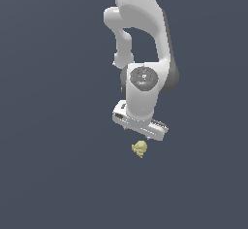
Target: Pick up the object and move it to a goal position.
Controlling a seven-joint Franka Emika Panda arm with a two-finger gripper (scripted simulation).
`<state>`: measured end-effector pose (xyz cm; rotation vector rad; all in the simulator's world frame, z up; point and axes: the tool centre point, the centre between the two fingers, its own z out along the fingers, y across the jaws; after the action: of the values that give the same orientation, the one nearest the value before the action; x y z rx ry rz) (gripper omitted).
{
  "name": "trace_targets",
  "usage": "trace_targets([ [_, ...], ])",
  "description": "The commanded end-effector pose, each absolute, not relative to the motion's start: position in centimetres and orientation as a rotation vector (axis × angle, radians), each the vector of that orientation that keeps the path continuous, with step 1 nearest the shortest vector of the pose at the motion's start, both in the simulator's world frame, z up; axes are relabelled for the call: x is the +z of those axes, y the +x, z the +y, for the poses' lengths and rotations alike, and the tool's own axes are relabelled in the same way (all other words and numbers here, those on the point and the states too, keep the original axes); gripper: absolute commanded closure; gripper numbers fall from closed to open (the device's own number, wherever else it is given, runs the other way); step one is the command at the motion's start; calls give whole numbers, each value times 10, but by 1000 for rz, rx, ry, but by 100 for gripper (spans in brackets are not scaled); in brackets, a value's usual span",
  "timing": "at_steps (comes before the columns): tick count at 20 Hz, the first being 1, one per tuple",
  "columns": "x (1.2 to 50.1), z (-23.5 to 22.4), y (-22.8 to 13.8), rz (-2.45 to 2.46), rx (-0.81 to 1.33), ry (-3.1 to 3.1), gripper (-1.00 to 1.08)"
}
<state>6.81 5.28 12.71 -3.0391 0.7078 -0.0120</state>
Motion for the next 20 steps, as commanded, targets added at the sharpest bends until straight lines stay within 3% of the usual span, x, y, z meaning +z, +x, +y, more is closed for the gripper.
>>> trace_targets([
  [1, 120, 56, 75, 803, -8, -3019, -92],
  [20, 92, 73, 100, 1171, 0, -2915, -92],
])
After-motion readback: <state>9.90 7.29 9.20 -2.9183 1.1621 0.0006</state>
